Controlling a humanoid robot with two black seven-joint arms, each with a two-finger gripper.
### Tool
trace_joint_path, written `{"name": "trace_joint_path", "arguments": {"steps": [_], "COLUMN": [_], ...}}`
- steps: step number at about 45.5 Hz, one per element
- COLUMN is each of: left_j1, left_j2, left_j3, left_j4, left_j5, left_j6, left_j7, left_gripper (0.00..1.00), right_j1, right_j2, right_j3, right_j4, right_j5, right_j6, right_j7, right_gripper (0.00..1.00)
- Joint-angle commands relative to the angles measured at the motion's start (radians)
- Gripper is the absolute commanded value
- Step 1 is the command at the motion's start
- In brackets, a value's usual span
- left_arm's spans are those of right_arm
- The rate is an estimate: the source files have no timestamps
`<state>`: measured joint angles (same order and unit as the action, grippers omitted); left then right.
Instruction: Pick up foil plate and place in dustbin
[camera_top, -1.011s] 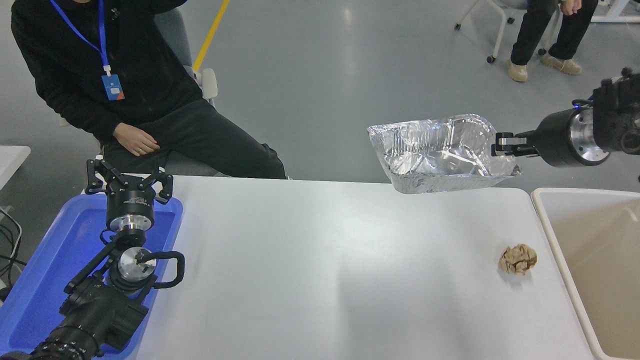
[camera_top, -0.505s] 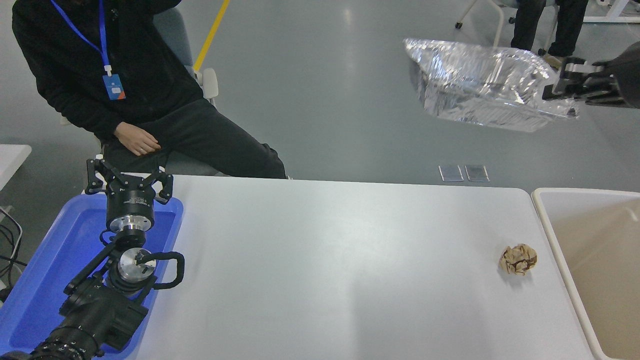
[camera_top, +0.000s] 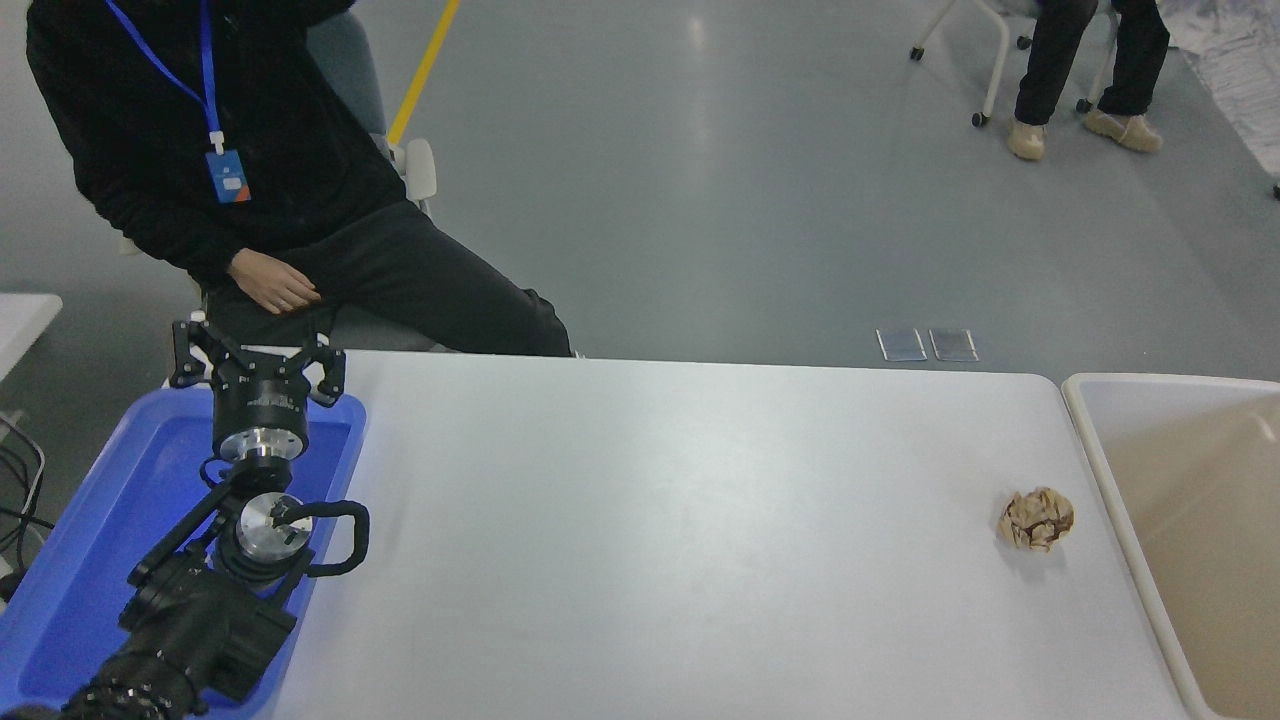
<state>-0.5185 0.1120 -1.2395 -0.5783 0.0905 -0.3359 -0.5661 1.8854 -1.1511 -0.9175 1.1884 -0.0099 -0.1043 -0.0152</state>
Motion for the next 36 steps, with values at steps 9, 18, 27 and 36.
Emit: {"name": "trace_joint_path", "arguments": {"steps": [9, 18, 27, 36], "left_j1": [0.0, 0.0, 0.0, 0.0], "left_j2": [0.0, 0.0, 0.0, 0.0], "left_j3": [0.0, 0.0, 0.0, 0.0], "left_j4": [0.0, 0.0, 0.0, 0.0], "left_j5": [0.0, 0.0, 0.0, 0.0], "left_j6": [0.0, 0.0, 0.0, 0.0], "left_j7": [0.0, 0.0, 0.0, 0.0], "left_gripper": [0.99, 0.99, 0.99, 0.99], "right_j1": [-0.699, -1.118, -1.267, -1.376], "right_j2": [0.117, 0.349, 0.562, 0.62], "right_j3": [0.423, 0.753, 0.847, 0.918], "right_j4": [-0.436, -0.873, -1.171, -1.181], "right_j5": [0.076, 0.065, 0.071, 0.07], "right_j6": [-0.052, 0.029, 0.097, 0.086], "right_j7": [0.011, 0.009, 0.011, 0.018], "right_gripper": [0.0, 0.0, 0.0, 0.0]}}
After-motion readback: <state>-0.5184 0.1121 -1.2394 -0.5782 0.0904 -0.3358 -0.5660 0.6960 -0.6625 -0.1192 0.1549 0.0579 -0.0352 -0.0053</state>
